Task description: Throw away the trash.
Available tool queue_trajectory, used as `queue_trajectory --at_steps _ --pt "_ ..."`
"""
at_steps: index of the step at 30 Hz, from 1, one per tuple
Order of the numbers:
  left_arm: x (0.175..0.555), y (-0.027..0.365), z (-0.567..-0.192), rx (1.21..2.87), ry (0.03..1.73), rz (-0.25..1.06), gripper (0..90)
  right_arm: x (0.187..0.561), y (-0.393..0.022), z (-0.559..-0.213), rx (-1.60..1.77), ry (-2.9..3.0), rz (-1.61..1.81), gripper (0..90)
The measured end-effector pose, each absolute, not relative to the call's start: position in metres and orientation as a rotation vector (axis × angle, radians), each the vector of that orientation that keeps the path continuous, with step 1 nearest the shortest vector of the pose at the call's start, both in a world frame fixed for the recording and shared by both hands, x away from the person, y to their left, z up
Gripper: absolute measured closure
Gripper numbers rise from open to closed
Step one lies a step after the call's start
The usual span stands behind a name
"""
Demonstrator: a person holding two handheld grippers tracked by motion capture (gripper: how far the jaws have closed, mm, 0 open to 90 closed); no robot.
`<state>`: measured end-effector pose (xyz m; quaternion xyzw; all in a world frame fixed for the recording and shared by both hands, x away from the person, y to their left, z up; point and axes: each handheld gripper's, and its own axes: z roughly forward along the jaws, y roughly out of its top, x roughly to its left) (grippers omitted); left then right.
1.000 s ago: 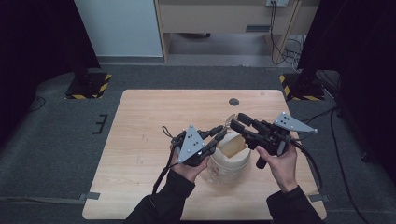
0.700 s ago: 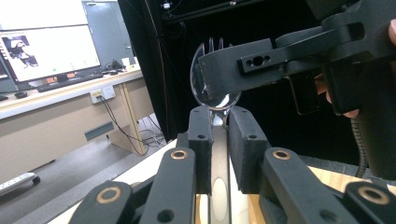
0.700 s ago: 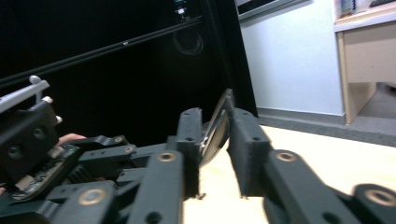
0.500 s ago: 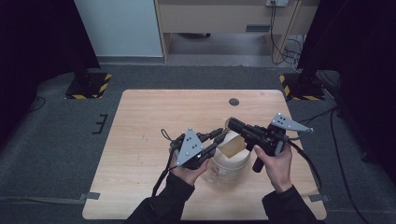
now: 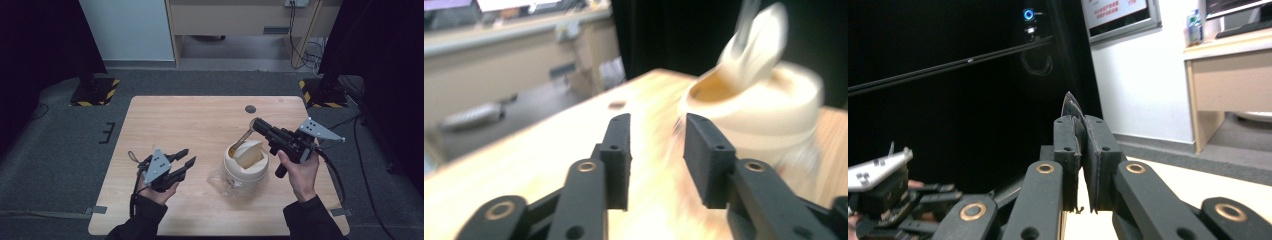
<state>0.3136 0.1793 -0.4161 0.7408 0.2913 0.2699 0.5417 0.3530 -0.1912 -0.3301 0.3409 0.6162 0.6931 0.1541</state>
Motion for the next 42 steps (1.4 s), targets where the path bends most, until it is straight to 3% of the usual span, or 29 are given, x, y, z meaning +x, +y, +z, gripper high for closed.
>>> queue_trajectory --at_steps 5,10,18,31,37,42 --pt "0.310 0.222 -0.455 1.799 0.867 0.592 53.3 0.360 -0.190 -0.333 0.966 1.759 1.891 85.3" --pt "0.319 0.241 -0.477 1.828 1.026 0.531 46.5 0.366 -0.185 -0.338 0.963 1.774 1.833 85.3" --pt "0.326 0.238 -0.486 1.872 1.025 0.533 36.9 0.370 -0.177 -0.347 0.946 1.841 1.740 85.1" --pt "0.328 0.242 -0.488 1.879 1.040 0.538 35.6 0.373 -0.173 -0.352 0.959 1.890 1.701 77.9" --pt "0.329 0.245 -0.489 1.880 1.052 0.545 32.8 0.368 -0.198 -0.345 0.987 1.812 1.716 75.3" --pt "0.332 0.250 -0.493 1.888 1.086 0.541 28.4 0.362 -0.232 -0.352 1.056 1.750 1.665 67.2"
